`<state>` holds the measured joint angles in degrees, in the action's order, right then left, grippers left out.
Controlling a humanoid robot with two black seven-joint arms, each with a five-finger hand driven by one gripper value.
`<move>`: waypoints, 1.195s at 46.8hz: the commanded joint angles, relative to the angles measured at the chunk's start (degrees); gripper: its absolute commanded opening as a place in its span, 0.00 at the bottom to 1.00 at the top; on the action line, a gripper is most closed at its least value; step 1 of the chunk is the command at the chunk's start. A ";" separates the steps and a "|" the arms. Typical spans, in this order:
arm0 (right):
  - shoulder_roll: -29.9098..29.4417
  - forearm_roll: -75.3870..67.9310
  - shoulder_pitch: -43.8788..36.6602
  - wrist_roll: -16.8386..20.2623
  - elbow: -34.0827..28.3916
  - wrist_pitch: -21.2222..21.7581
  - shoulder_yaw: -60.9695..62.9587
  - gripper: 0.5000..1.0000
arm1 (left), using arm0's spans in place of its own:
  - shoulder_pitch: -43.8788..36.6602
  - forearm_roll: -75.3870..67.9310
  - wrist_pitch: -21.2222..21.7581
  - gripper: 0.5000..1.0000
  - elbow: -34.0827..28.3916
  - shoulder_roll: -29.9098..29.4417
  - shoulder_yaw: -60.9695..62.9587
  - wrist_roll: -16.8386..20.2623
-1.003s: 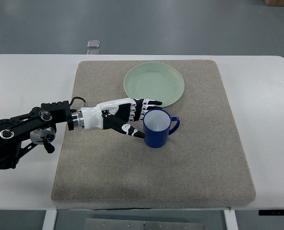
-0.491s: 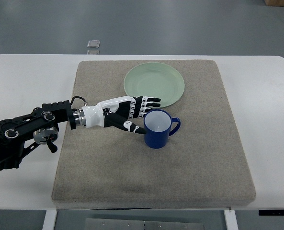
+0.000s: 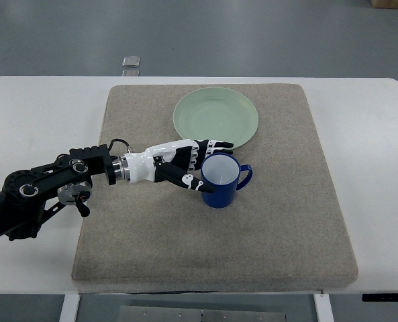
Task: Place cup left of plate with left hand
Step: 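Close the left hand fingers around the blue mug body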
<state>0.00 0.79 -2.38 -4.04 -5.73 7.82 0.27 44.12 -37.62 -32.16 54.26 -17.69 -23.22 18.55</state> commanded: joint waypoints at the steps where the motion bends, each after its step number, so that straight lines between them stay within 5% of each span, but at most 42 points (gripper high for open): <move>1: 0.00 0.00 0.00 0.00 0.01 0.00 -0.01 0.87 | 0.09 0.00 0.00 0.99 -0.29 0.63 0.01 0.00; 35: 0.00 0.00 0.00 0.00 0.01 0.00 0.08 0.87 | 0.62 -0.08 0.08 0.94 -1.70 3.01 1.42 -0.09; 47: 0.00 0.00 -0.08 0.00 0.01 0.00 -0.01 0.87 | 0.79 -0.08 0.08 0.78 -2.84 3.98 1.69 -0.09; 56: 0.00 0.00 0.00 0.00 0.01 0.00 0.00 0.87 | 1.23 -0.08 0.17 0.57 -2.93 4.06 1.77 0.00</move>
<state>0.00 0.79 -2.38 -4.04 -5.71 7.82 0.27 45.35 -37.70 -32.08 51.38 -13.65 -21.45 18.51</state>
